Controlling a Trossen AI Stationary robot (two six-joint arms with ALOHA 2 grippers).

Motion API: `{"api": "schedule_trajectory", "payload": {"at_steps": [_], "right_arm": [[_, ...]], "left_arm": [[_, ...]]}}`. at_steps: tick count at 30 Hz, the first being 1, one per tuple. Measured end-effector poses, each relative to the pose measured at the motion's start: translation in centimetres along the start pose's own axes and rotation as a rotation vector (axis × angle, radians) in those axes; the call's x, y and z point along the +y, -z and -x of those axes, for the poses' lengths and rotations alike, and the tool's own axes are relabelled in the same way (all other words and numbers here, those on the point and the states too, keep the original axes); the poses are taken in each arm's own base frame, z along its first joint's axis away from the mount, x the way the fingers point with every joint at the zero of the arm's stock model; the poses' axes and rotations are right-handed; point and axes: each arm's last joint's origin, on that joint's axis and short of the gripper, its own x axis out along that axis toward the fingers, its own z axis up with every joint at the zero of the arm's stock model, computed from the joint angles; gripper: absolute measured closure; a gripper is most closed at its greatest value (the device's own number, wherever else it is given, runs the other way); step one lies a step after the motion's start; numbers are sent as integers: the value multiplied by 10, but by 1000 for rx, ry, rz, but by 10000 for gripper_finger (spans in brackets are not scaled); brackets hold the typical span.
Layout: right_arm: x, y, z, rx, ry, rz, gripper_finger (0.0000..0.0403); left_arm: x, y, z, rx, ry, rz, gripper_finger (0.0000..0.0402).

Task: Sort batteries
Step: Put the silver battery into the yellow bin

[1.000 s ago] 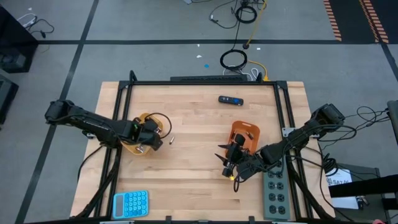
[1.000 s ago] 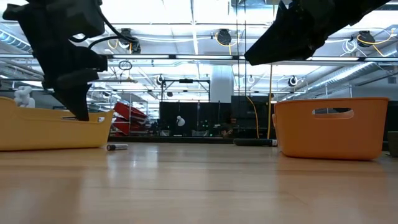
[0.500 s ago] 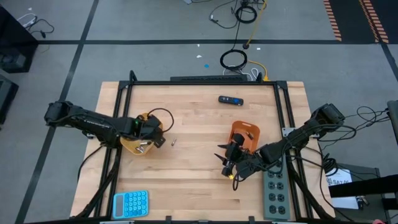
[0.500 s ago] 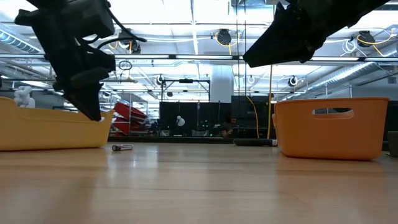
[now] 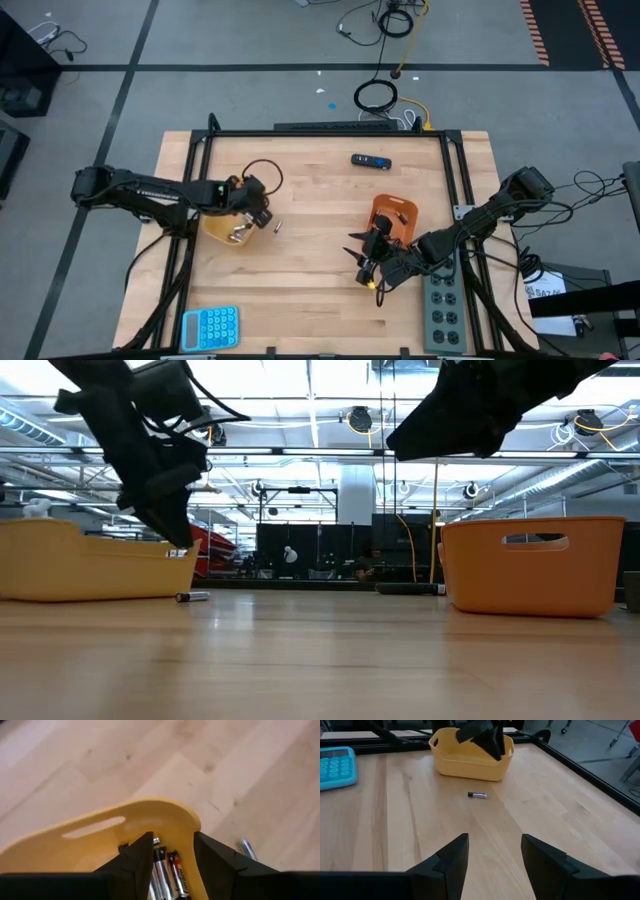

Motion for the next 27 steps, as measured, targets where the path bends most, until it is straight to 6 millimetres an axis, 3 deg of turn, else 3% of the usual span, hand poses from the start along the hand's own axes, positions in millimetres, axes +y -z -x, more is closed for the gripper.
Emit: {"api": "schedule_trajectory", "payload": {"at_steps": [11, 21, 27], "right_arm": [[1, 3, 2, 12, 0, -15, 229], [1, 4, 3, 16, 2, -33, 229], [1, 4, 3, 16, 1, -34, 229]], "left_arm": [[15, -20, -3, -43, -31, -22, 252], [-20, -30, 31, -79, 72, -150, 252], [-45, -13, 18, 98, 221, -153, 252]]}}
